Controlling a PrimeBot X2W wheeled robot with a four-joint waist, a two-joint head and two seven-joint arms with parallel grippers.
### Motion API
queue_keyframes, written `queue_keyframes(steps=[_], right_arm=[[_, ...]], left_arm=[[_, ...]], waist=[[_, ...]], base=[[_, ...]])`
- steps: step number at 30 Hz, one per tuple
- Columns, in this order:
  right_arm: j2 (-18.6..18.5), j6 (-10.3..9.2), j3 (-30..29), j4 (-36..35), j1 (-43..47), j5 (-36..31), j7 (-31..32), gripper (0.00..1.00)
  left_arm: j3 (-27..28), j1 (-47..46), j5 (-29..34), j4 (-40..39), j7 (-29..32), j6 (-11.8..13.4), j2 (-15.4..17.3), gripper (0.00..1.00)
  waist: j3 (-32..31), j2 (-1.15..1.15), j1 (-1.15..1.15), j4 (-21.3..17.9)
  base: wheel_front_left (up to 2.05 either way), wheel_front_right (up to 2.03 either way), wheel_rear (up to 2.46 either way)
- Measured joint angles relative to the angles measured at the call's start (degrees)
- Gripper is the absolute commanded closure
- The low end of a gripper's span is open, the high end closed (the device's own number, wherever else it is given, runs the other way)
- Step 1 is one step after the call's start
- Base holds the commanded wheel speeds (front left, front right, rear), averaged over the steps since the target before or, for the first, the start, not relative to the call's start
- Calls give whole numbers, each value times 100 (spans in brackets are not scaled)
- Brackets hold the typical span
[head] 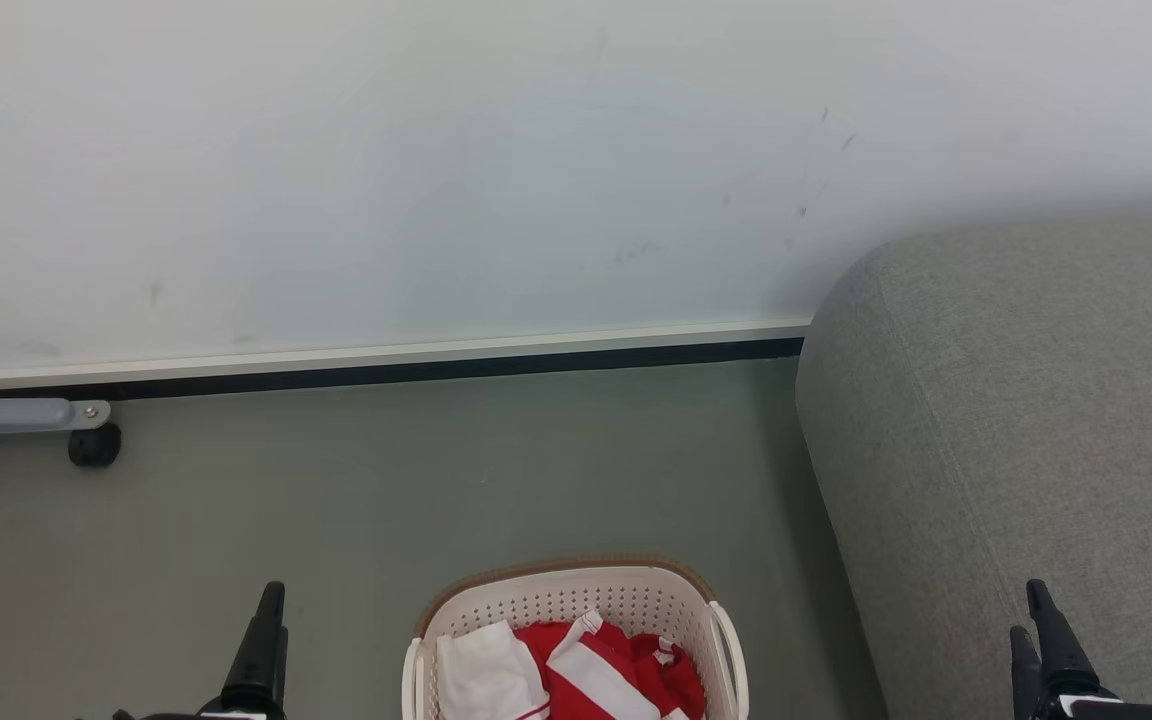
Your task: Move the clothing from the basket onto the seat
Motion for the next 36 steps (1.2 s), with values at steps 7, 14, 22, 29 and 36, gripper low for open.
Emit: queue_keyframes(steps=[7, 14, 22, 29, 36], right_arm=[[-3, -152, 70, -143, 18, -558, -123, 0], [-8, -286, 257, -326, 47, -1282, -257, 0], [-143, -402, 532, -454, 59, -2103, -404, 0], [-244, -498, 748, -520, 114, -2728, -514, 0], [-310, -555, 950, -563, 125, -3272, -661, 0]], left_arm=[[-58, -4, 392, -136, -118, 135, 3, 0], [-188, -21, 1032, -254, -261, 270, 10, 0], [-385, -43, 1870, -336, -392, 422, 110, 0], [-589, -77, 2681, -414, -517, 521, 224, 0], [-728, -75, 3351, -463, -667, 617, 298, 0]], waist=[[-18, 0, 0, -2], [-34, 0, 0, 1], [-57, 0, 0, 9], [-84, 0, 0, 21], [-110, 0, 0, 35]], base=[[0, 0, 0], [0, 0, 0], [0, 0, 0], [0, 0, 0], [0, 0, 0]])
